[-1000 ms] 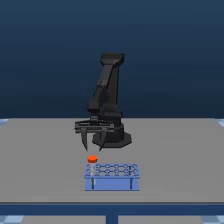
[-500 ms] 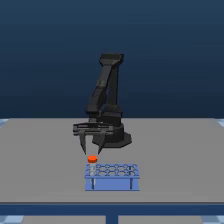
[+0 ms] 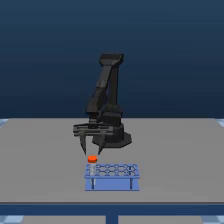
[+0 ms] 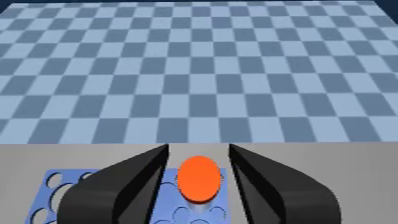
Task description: Pick up the centrifuge tube on the rack
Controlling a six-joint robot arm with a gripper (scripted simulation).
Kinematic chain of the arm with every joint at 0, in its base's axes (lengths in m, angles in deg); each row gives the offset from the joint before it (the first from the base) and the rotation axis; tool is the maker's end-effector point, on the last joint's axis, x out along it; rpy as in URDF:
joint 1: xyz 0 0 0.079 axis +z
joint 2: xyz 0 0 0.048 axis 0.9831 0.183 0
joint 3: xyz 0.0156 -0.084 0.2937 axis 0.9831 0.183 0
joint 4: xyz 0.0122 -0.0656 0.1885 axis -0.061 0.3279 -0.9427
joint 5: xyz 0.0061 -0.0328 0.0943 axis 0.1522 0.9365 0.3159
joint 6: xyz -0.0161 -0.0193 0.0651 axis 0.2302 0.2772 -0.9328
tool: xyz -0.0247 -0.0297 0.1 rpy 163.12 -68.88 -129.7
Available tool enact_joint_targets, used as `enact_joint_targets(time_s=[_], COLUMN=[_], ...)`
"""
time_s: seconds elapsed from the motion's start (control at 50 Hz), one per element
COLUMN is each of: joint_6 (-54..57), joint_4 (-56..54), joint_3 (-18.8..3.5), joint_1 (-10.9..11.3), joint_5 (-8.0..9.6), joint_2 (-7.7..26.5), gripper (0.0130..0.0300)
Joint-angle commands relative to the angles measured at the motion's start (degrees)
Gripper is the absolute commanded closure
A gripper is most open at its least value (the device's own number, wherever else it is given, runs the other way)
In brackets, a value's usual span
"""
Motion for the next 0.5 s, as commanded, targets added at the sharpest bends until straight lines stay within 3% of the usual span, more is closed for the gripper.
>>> enact_joint_targets(time_s=[0.02,0.5], joint_6=[2.2,12.9], joint_4=[-1.8,-12.0], joint_3=[0.2,1.4], joint_1=[0.0,0.0], joint_5=[-0.22,-1.57], joint_2=[0.3,2.3], gripper=[0.013,0.013])
